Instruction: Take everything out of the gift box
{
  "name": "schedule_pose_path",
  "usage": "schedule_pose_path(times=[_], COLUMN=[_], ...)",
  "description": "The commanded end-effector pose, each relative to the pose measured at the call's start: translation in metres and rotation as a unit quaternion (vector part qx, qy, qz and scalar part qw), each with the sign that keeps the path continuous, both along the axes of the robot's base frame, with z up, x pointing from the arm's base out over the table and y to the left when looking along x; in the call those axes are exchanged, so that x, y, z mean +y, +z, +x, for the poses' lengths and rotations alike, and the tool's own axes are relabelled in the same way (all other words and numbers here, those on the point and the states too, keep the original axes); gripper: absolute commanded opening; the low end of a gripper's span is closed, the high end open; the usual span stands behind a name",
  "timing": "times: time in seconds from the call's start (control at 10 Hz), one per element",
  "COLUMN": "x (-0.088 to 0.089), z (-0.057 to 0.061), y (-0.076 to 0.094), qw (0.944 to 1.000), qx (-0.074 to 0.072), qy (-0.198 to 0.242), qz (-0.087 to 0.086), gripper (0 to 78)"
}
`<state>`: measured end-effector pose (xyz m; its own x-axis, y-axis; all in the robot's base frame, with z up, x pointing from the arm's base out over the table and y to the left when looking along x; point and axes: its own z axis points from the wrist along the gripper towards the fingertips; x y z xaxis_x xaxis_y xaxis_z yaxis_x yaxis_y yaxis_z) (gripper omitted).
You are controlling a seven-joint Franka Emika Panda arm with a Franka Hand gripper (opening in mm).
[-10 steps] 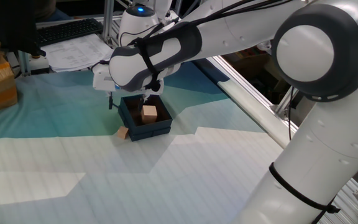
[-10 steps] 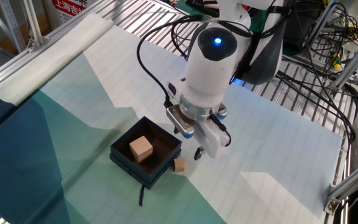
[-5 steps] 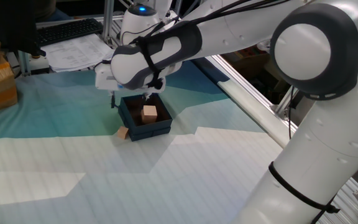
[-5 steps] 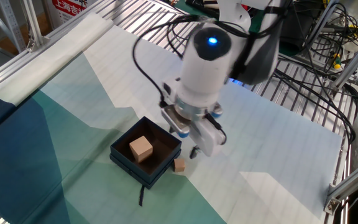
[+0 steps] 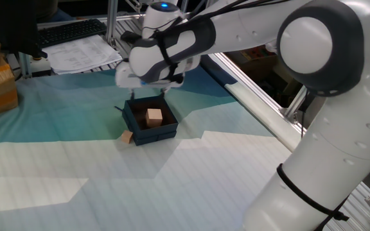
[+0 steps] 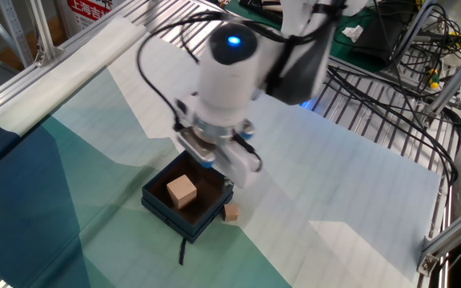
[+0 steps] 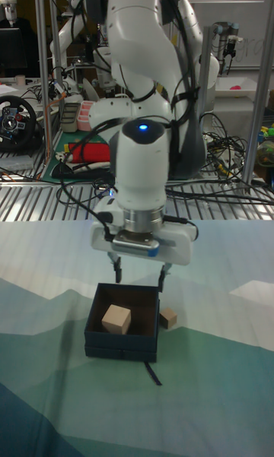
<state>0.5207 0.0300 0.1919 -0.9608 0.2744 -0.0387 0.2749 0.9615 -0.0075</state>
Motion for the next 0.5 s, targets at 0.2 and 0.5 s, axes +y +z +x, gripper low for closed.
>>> schedule_pose_path(times=[0.2,0.5], x=[-0.043,-0.048], z=[0.01,0.01], y=[-0.013,-0.017], qw=[0.9984,0.9987], qx=[-0.006,-0.005], qy=[0.056,0.051], qz=[-0.004,-0.005], gripper=[77.5,77.5])
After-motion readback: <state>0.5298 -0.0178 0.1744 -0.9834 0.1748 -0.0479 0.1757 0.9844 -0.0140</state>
